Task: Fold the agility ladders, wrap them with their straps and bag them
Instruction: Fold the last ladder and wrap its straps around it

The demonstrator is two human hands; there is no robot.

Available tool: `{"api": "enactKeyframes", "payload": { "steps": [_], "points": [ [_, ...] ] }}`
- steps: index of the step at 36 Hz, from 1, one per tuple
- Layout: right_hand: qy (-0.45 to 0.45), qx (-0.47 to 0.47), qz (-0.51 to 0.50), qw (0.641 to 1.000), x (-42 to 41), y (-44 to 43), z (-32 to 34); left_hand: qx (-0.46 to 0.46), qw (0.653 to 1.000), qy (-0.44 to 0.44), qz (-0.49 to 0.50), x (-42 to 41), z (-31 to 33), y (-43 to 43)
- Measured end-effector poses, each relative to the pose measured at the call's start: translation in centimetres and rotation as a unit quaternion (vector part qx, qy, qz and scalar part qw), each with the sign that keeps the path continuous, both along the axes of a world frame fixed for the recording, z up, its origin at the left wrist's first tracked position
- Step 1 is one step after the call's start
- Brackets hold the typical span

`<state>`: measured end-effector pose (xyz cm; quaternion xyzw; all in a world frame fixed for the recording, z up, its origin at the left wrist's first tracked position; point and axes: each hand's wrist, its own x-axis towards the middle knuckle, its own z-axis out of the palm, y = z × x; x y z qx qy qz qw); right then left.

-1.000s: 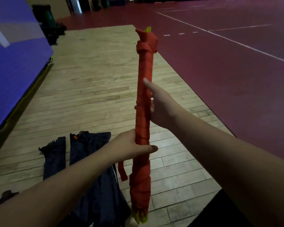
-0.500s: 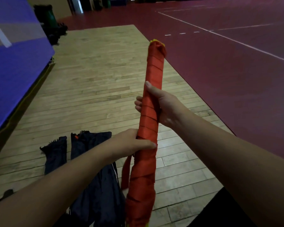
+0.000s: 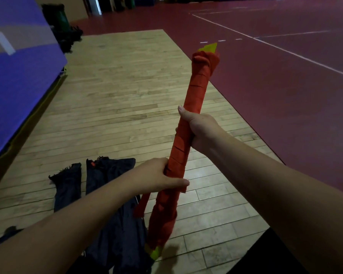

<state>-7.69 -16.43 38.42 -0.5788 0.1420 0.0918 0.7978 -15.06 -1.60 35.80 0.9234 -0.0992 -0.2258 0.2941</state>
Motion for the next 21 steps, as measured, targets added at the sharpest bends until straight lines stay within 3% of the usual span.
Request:
{"api": "enactKeyframes", "payload": {
  "steps": [3,6,9,14,17,21],
  "points": [
    [0.000,0.008,-0.015,1.000,-0.1,0.4,0.1,0.030,0.998,-0.048,0.027,0.0,-0.3,-0.1],
    [-0.005,0.042,0.029,0.999,-0.3,0.5,0.8,0.002,0.998,-0.032,0.053,0.5,0.4,0.4],
    [-0.023,0.118,0.101,0.988,-0.8,-0.4,1.8,-0.088,0.995,0.035,0.038,0.5,1.9,1.0],
    [-0.066,0.185,0.197,0.961,-1.2,-0.7,2.2,-0.278,0.951,0.135,0.003,-0.6,2.8,0.9],
    [-0.059,0.199,0.196,0.958,-1.7,-0.4,2.3,-0.269,0.950,0.155,-0.017,-0.7,2.7,0.5],
    [-0.041,0.146,0.174,0.973,-1.9,-0.6,2.0,-0.223,0.954,0.193,-0.044,-0.4,2.1,1.2]
  ]
}}
